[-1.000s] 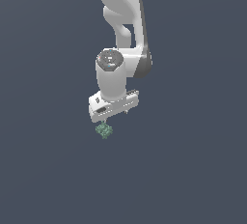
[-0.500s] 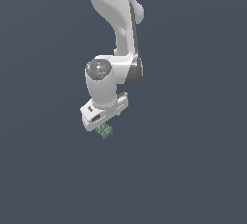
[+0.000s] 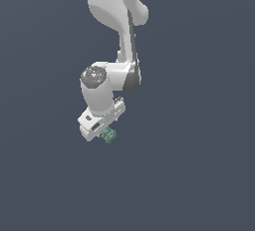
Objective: Pick up the object and move it to a goal position.
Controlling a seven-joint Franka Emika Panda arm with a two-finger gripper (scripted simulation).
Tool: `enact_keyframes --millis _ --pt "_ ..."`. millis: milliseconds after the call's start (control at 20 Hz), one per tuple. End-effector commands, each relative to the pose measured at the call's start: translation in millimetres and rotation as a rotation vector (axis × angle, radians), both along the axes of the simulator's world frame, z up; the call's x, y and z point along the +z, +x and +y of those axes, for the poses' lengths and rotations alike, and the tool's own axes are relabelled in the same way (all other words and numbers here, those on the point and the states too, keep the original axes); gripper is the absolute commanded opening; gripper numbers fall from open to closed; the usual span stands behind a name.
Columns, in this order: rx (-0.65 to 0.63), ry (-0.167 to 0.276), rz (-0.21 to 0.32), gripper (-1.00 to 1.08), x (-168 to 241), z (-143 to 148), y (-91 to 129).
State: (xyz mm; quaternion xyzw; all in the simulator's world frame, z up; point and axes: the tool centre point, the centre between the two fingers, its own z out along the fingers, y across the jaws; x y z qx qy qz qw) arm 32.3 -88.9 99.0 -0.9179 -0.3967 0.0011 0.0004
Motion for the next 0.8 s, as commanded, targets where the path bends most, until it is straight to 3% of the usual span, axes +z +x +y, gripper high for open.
enact_keyframes --millis 0,450,750 --pt "0.024 0.000 -0.001 1.00 -2.1 -3.1 1.1" --pt "0.040 0.000 -0.002 1.00 -5.5 -6.1 1.6" --pt "0.043 0.000 -0.002 1.00 -30.0 -6.1 0.9"
